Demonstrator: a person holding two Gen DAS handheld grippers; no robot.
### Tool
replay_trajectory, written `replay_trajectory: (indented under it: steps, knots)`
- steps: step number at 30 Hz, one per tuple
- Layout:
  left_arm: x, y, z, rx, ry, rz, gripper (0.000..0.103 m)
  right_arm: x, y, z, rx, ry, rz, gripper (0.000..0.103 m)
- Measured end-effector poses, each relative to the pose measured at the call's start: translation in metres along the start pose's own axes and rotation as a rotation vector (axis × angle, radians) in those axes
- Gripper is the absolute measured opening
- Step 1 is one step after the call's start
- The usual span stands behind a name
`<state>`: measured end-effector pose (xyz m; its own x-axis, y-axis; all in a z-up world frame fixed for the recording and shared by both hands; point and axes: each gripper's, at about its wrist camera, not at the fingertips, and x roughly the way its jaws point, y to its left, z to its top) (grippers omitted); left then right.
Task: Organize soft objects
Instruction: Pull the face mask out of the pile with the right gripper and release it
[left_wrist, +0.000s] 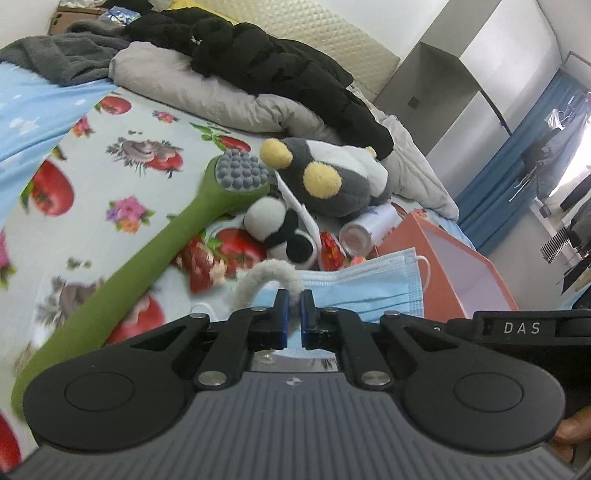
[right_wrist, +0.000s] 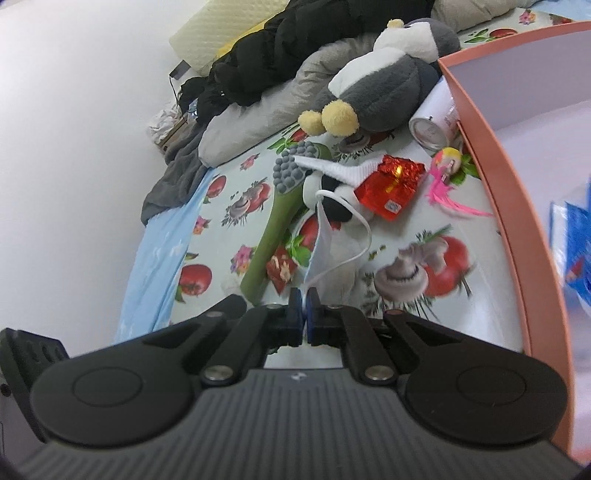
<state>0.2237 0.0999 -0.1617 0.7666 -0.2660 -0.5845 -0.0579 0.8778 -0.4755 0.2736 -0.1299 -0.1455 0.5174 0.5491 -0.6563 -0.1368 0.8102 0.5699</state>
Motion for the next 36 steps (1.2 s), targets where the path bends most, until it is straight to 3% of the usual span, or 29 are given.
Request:
replay_trajectory:
  steps: [12,20,26,27,28,30,31,36]
  knots:
    - [-0.049,0.006,-0.048,-0.013,0.062,0.037,0.007,-0.036,-0.005,-0.060,0.007,0.047,-0.045,0.006]
    - [-0.043,0.025,-0.068,-0.021,0.120,0.129,0.008,-0.030,-0.025,-0.101,0.026,0.116,-0.140,0.007]
    - [-0.032,0.042,-0.072,-0.040,0.152,0.182,0.009,-0.032,-0.036,-0.107,0.009,0.147,-0.173,0.010]
    - [-0.031,0.043,-0.072,-0.044,0.157,0.191,0.014,-0.035,-0.037,-0.108,-0.003,0.154,-0.177,0.015]
    - [-0.031,0.045,-0.072,-0.048,0.162,0.200,0.018,-0.037,-0.037,-0.107,-0.013,0.159,-0.184,0.027]
    - [-0.033,0.046,-0.072,-0.049,0.157,0.210,0.047,-0.043,-0.038,-0.107,-0.024,0.152,-0.190,0.048]
    - [-0.036,0.046,-0.073,-0.041,0.147,0.215,0.050,-0.046,-0.038,-0.108,-0.037,0.147,-0.191,0.054]
    - [-0.047,0.043,-0.076,0.013,0.132,0.231,0.064,-0.057,-0.030,-0.109,-0.135,0.135,-0.213,0.056]
